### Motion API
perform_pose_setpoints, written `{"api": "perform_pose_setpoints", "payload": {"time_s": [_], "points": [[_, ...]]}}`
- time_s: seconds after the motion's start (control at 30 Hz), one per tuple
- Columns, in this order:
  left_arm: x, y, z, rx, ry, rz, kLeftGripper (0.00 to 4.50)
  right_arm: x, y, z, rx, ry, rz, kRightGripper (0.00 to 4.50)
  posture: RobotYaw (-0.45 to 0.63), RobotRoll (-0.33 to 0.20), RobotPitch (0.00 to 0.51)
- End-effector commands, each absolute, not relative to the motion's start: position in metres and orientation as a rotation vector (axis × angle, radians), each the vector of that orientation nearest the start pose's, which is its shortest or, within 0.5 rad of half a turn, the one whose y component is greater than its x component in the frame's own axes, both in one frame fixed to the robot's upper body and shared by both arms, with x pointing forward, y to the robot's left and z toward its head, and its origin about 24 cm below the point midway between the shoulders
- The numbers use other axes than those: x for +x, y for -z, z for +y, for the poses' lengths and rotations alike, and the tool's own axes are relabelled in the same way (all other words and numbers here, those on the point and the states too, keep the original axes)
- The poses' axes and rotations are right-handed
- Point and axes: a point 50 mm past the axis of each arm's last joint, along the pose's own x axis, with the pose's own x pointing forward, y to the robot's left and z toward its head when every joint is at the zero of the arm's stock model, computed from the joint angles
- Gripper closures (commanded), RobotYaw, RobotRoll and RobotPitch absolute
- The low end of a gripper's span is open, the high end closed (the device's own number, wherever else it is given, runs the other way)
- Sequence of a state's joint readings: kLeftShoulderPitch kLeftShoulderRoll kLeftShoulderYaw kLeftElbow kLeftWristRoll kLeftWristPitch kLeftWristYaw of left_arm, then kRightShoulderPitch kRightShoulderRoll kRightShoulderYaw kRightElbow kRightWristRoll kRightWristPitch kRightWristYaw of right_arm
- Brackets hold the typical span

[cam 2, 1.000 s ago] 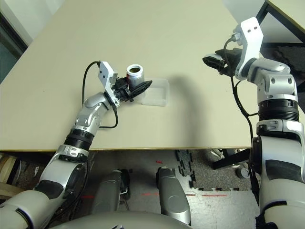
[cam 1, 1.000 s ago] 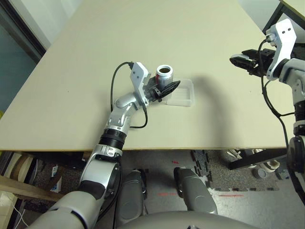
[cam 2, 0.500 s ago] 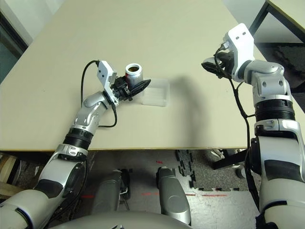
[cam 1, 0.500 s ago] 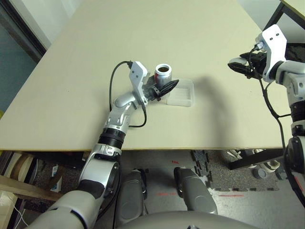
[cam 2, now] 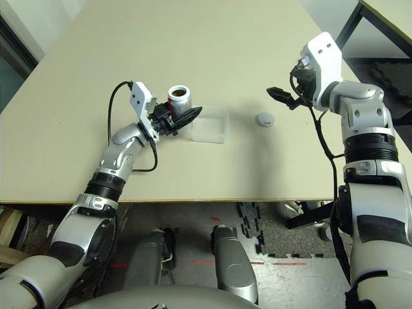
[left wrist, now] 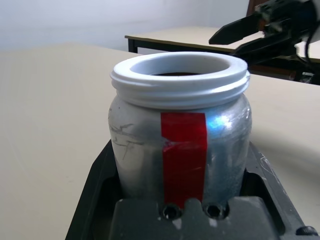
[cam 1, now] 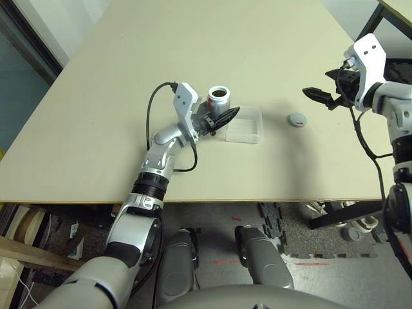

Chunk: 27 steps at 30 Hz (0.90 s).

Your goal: Pour the medicine from the bottle into the box.

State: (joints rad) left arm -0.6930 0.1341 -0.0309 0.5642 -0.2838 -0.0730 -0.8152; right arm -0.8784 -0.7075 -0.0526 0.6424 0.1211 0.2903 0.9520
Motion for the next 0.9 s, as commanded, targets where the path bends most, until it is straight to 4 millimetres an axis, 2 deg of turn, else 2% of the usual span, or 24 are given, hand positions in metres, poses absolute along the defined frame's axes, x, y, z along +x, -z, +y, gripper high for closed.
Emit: {"api": "perform_pose_setpoints", "payload": {"time_s": [0.03, 0.3, 0.47, 0.9], "points": [[0.355, -0.129, 0.098, -0.005, 0.935, -0.196, 1.91, 0.353, -0.207, -0.267, -0.328, -0.681, 0.149, 0.00, -0.25, 0.000, 0.134], [0.361, -0.132, 0.107, 0.029, 0.899, -0.177, 1.91, 0.330, -0.199, -0.265, -0.279, -0.821, 0.152, 0.00, -0.25, 0.000, 0.135], [0.369, -0.138, 0.114, 0.048, 0.864, -0.157, 1.91, 0.317, -0.185, -0.260, -0.256, -0.885, 0.197, 0.00, -0.26, 0.000, 0.140], [0.383, -0.153, 0.123, 0.210, 0.832, -0.127, 1.91, 0.308, -0.169, -0.254, -0.242, -0.939, 0.256, 0.00, -0.25, 0.000, 0.137]]}}
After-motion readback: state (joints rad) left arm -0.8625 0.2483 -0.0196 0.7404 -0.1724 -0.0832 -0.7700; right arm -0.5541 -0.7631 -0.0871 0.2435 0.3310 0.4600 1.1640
